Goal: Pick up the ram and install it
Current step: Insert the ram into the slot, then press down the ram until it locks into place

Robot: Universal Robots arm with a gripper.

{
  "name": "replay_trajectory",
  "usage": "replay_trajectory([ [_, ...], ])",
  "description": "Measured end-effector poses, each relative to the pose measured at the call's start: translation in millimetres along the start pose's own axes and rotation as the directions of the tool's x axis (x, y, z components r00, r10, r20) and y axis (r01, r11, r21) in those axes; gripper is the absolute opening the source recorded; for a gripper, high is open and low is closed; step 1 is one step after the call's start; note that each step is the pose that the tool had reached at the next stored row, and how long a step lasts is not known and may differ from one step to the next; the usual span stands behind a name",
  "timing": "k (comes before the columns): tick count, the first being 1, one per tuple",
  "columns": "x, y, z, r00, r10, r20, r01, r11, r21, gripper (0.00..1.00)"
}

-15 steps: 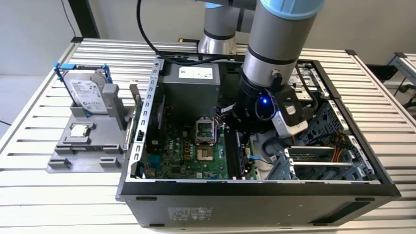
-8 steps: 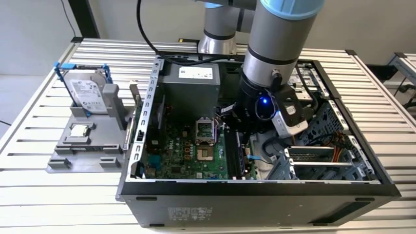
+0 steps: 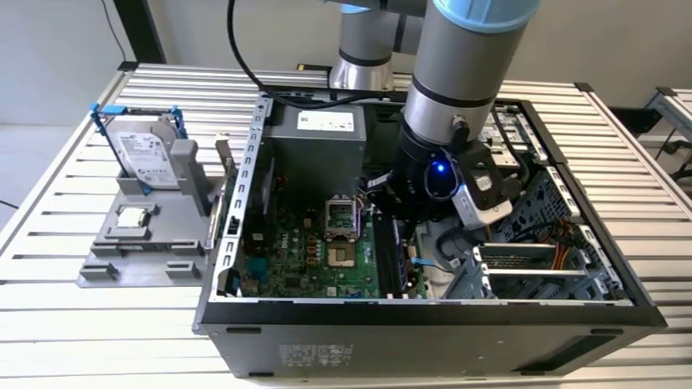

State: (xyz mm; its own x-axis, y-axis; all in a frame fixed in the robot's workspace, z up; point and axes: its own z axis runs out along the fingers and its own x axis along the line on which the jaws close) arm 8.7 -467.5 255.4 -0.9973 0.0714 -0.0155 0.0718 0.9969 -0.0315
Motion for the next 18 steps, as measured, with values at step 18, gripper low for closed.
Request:
replay_trajectory([
  [18, 0.0, 0.0, -0.1, 0.9945, -0.105, 0.0035, 0.105, 0.9939, -0.035, 0.0],
])
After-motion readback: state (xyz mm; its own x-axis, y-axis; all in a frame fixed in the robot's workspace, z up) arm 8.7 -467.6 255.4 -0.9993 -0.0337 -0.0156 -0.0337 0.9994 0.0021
